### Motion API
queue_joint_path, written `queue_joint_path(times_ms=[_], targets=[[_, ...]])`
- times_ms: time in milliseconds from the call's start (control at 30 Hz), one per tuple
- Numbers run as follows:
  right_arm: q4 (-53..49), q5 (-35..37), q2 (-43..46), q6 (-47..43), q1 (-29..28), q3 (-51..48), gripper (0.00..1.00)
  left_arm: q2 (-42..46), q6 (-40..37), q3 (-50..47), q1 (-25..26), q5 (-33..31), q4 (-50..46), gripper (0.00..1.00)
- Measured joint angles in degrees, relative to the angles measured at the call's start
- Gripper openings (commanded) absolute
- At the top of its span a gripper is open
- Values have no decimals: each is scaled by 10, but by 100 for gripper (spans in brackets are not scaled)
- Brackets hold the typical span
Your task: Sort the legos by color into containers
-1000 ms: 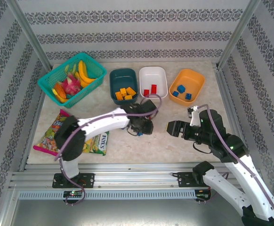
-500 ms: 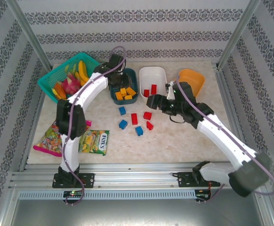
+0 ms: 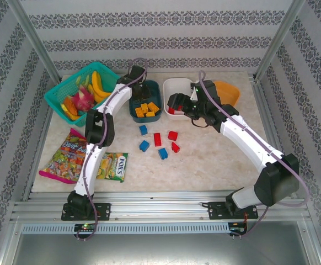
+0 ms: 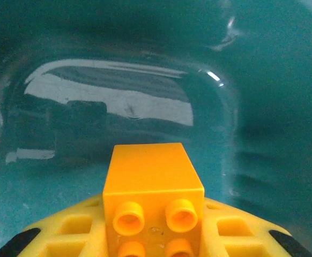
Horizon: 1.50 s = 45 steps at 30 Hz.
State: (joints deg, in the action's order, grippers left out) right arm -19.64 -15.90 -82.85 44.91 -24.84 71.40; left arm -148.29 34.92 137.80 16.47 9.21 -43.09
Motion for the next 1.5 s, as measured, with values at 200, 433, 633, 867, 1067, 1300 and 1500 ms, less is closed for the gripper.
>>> queue_joint_path(times_ms=[200, 433, 633, 867, 1067, 1300, 1500], targets=[[0, 0, -3, 0, 4, 0, 81, -6, 7, 4, 0, 8, 0, 49], [-29, 9, -21, -22, 3, 10, 81, -2, 14, 5, 0, 16, -2, 60], [-69, 40, -27, -83, -17, 32, 79, 61, 27, -9, 0, 25, -12, 62], [-95, 69, -63, -139, -116, 41, 79, 363, 56, -273, 0, 25, 26, 64], [-114, 91, -163, -168, -180, 110, 80, 633, 104, -595, 0, 17, 80, 67], [-146, 130, -297, -188, -196, 217, 80, 847, 161, -882, 0, 19, 93, 73], [-170, 168, -396, -198, -197, 294, 80, 1004, 177, -956, 0, 21, 88, 79]])
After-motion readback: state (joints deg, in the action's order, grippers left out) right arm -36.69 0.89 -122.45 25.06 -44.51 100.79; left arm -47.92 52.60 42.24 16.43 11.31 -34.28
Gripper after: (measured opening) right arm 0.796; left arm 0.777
